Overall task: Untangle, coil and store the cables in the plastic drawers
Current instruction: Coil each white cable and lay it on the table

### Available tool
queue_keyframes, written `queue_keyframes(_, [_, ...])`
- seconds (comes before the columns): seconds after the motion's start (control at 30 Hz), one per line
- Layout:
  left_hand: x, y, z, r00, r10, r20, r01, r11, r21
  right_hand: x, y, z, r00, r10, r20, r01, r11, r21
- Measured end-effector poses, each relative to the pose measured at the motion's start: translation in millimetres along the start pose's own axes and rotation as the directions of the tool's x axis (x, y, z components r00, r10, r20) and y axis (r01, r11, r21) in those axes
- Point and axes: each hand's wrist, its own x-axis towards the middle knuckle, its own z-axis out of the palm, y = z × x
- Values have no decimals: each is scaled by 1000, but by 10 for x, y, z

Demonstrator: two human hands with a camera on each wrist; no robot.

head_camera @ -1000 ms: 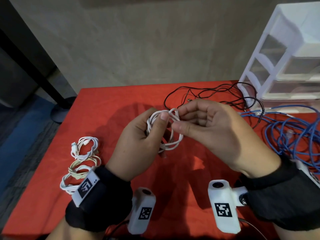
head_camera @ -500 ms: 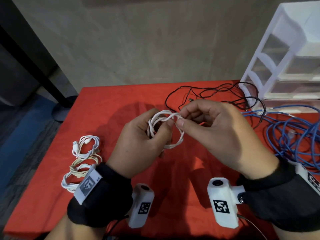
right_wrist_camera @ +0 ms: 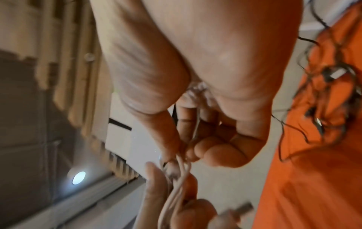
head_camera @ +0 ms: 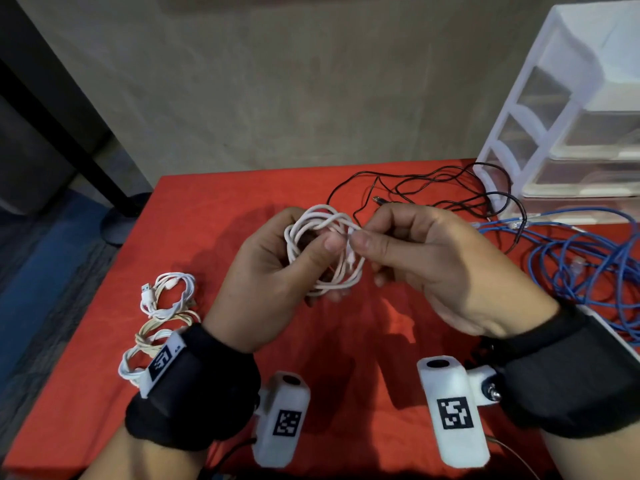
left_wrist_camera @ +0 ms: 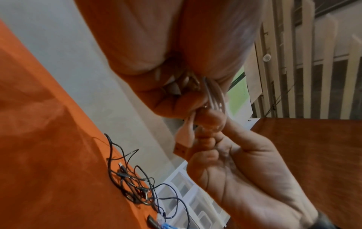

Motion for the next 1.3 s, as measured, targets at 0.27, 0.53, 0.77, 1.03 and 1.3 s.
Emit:
queue_keyframes(0.27, [-11,-6,59,998,-29,54,28,999,16,2,20,-21,987,86,137,-107,982,157])
queue_keyframes(0.53, [28,-60,-17,996,-87,-6,87,996,10,25,50,3,1000,-7,30,6,999,38])
queue_keyframes(0.77, [45,18,-131,933,-329,148,361,868,-341,6,91,23,990,38,138,-47,997,60])
queue_keyframes(1.03, [62,118,-91,891,-425,158,454,842,-292,-20,28,185,984,-26,178,22,999,23])
queue_keyframes(1.3, [113,110,-145,894,-426,140,422,694,-583,15,25,162,993,-94,71,93,996,12])
